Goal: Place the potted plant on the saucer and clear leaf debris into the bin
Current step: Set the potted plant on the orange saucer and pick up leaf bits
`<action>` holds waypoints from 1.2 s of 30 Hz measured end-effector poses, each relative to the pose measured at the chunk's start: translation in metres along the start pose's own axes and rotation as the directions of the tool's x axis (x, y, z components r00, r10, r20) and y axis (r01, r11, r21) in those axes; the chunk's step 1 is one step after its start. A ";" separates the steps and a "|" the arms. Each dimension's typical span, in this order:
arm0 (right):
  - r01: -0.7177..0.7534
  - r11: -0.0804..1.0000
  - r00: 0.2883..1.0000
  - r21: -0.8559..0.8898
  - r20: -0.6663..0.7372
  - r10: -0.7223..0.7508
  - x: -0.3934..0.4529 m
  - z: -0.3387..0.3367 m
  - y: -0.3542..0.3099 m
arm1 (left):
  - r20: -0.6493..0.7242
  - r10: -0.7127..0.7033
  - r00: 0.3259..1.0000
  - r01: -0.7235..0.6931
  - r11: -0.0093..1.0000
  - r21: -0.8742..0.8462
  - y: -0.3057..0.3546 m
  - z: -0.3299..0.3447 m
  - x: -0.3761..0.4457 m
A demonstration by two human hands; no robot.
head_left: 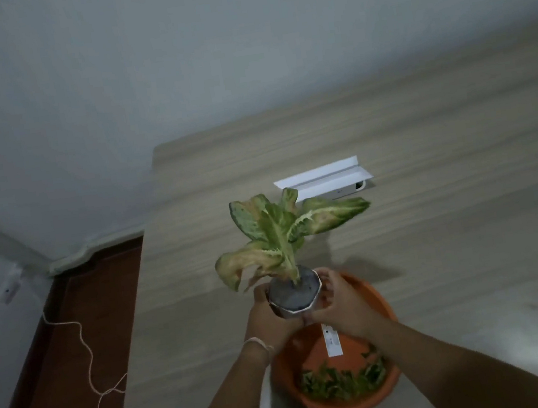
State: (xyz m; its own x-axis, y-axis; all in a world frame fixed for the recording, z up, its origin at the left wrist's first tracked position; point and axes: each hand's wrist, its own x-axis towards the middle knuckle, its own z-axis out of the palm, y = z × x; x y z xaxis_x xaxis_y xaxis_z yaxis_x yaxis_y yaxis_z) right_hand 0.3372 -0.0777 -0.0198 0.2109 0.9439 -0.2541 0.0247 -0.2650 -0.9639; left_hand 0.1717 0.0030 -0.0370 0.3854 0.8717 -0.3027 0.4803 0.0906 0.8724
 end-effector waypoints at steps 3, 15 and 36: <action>0.055 0.998 0.998 0.002 -0.001 -0.055 -0.012 -0.012 0.011 | 0.020 0.046 0.999 -0.047 0.997 0.064 0.004 0.022 -0.001; 0.031 0.997 0.992 -0.068 -0.121 -0.039 -0.015 -0.018 0.068 | 0.049 0.108 0.993 -0.118 0.951 0.285 -0.010 0.048 -0.003; -0.107 0.905 0.986 -0.411 -0.164 0.042 -0.038 -0.029 0.090 | 0.348 -0.160 0.924 -0.040 0.863 0.503 -0.016 0.024 -0.033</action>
State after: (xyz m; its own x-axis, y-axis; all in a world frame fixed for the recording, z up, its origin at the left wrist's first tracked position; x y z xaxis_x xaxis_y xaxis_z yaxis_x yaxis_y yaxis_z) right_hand 0.3594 -0.1435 -0.0945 0.3687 0.8869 -0.2783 0.4015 -0.4220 -0.8128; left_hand 0.1697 -0.0385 -0.0504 0.5532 0.6229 -0.5532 0.7957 -0.1985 0.5722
